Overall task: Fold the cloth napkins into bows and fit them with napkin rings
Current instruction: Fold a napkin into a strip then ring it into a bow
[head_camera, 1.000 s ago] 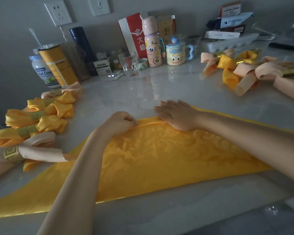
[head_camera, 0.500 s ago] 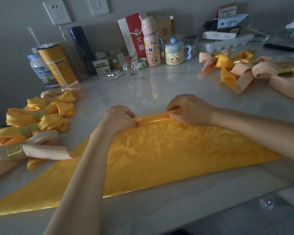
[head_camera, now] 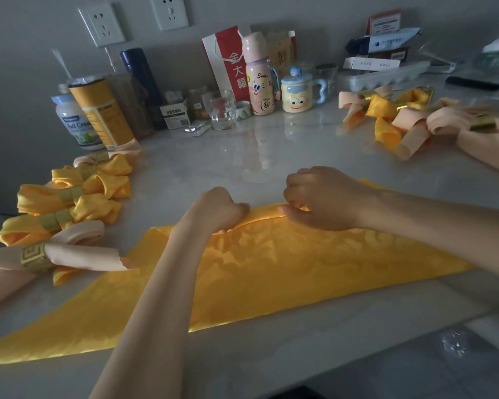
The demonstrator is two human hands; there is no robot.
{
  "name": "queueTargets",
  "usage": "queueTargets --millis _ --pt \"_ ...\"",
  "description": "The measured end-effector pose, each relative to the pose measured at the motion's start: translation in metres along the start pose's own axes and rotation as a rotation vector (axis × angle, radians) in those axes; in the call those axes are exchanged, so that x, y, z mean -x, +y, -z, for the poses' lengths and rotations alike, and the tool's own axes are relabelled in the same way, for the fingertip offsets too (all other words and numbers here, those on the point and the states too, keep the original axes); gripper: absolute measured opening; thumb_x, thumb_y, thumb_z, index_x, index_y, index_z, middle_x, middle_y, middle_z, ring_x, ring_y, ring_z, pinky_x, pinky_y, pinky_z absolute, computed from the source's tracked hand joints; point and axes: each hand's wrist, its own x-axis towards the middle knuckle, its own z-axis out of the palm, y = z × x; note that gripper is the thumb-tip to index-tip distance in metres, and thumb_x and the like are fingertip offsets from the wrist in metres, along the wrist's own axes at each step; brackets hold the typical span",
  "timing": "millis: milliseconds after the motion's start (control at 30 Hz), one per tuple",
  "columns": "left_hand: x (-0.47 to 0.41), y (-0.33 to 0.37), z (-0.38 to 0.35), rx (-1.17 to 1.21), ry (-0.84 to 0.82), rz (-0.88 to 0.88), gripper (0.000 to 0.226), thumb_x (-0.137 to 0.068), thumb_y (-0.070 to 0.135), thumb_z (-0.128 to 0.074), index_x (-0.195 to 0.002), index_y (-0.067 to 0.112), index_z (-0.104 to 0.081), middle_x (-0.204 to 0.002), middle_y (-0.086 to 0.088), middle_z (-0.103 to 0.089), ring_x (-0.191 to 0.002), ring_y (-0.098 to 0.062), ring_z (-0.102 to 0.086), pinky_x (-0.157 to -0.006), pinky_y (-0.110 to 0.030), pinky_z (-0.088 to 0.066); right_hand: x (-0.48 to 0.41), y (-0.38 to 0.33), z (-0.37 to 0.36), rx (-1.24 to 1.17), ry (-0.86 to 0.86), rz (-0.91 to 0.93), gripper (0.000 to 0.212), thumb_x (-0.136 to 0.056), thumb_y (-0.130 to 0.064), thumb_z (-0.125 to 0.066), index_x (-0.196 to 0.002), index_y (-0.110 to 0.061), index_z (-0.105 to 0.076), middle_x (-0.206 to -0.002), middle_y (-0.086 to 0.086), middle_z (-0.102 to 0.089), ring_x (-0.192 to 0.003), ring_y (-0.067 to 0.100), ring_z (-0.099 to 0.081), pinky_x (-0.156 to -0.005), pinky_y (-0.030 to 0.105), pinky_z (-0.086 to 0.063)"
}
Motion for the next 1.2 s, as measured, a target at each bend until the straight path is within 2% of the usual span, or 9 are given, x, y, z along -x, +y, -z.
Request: queueTargets --millis 133,200,333,400,500,700,867,933,1200 --pt "0.005 0.006 0.000 -0.036 -0.039 0.014 0.049 -0.094 0.036 -0.048 -0.054 0.007 -0.046 -0.048 -0.005 -0.048 -0.047 -0.017 -0.045 -0.049 -0.028 -0.034 -0.032 -0.015 -0.003 -0.132 0.054 -0.125 0.032 -0.096 -0.025 -0.039 -0.074 -0.007 -0.052 -0.076 0.000 -0.046 -0.083 0.026 -0.054 -0.067 0.032 -0.035" --pt "0.006 0.006 0.002 -0.042 -0.106 -0.003 0.044 -0.095 0.025 -0.046 -0.055 0.007 -0.043 -0.048 -0.005 -0.044 -0.044 -0.017 -0.040 -0.048 -0.027 -0.031 -0.045 -0.026 -0.015 -0.204 0.026 -0.077 0.019 -0.094 -0.019 -0.042 -0.097 -0.007 -0.056 -0.101 0.004 -0.055 -0.101 0.027 -0.054 -0.078 0.033 -0.040" --pt "0.007 0.002 0.013 0.035 -0.279 -0.006 0.022 -0.088 0.003 -0.040 -0.068 0.007 -0.045 -0.056 -0.004 -0.038 -0.047 -0.016 -0.031 -0.046 -0.024 -0.026 -0.046 -0.041 -0.035 -0.310 -0.144 -0.082 0.028 -0.098 -0.018 -0.033 -0.120 -0.009 -0.048 -0.125 0.008 -0.050 -0.118 0.025 -0.046 -0.095 0.031 -0.032" --pt "0.008 0.000 0.016 0.091 -0.304 0.003 0.017 -0.091 0.003 -0.041 -0.077 0.007 -0.050 -0.061 -0.004 -0.039 -0.050 -0.015 -0.033 -0.046 -0.022 -0.028 -0.042 -0.038 -0.037 -0.264 -0.231 -0.127 0.040 -0.101 -0.026 -0.027 -0.136 -0.008 -0.035 -0.149 0.011 -0.030 -0.137 0.025 -0.027 -0.110 0.034 -0.020" --pt "0.008 -0.002 0.016 0.125 -0.315 0.007 0.016 -0.094 0.010 -0.046 -0.081 0.008 -0.056 -0.064 -0.002 -0.044 -0.051 -0.012 -0.037 -0.044 -0.019 -0.031 -0.035 -0.027 -0.029 -0.289 -0.394 -0.219 0.061 -0.100 -0.045 -0.020 -0.150 -0.011 -0.009 -0.158 0.009 0.001 -0.146 0.022 0.002 -0.117 0.035 -0.002" --pt "0.006 -0.002 0.016 0.165 -0.326 0.024 0.016 -0.094 0.019 -0.055 -0.082 0.010 -0.059 -0.069 0.000 -0.047 -0.054 -0.010 -0.042 -0.041 -0.015 -0.035 -0.004 0.006 -0.022 -0.279 -0.432 -0.331 0.058 -0.101 -0.044 -0.012 -0.151 -0.016 -0.004 -0.159 0.005 0.005 -0.146 0.019 0.007 -0.118 0.035 0.002" --pt "0.006 -0.004 0.014 0.170 -0.304 0.003 0.019 -0.092 0.022 -0.058 -0.099 0.005 -0.063 -0.071 -0.002 -0.051 -0.056 -0.013 -0.044 -0.048 -0.020 -0.036 0.016 0.017 -0.006 -0.370 -0.222 -0.363 0.036 -0.099 -0.028 -0.039 -0.126 -0.011 -0.055 -0.133 0.006 -0.051 -0.124 0.020 -0.042 -0.104 0.032 -0.032" --pt "0.007 -0.004 0.015 0.167 -0.292 -0.009 0.017 -0.092 0.019 -0.057 -0.101 0.006 -0.062 -0.073 -0.003 -0.053 -0.058 -0.014 -0.045 -0.050 -0.021 -0.037 0.017 0.015 0.000 -0.393 -0.176 -0.350 0.026 -0.094 -0.024 -0.049 -0.115 -0.016 -0.063 -0.120 0.001 -0.059 -0.111 0.015 -0.050 -0.094 0.027 -0.036" --pt "0.013 -0.007 0.024 0.301 -0.162 -0.058 0.019 -0.096 0.020 -0.050 -0.093 0.004 -0.060 -0.062 -0.006 -0.051 -0.046 -0.014 -0.035 -0.041 -0.020 -0.027 0.023 0.009 0.010 -0.221 -0.064 -0.194 0.009 -0.083 -0.015 -0.060 -0.089 -0.019 -0.057 -0.086 -0.009 -0.052 -0.084 0.010 -0.047 -0.076 0.022 -0.030"
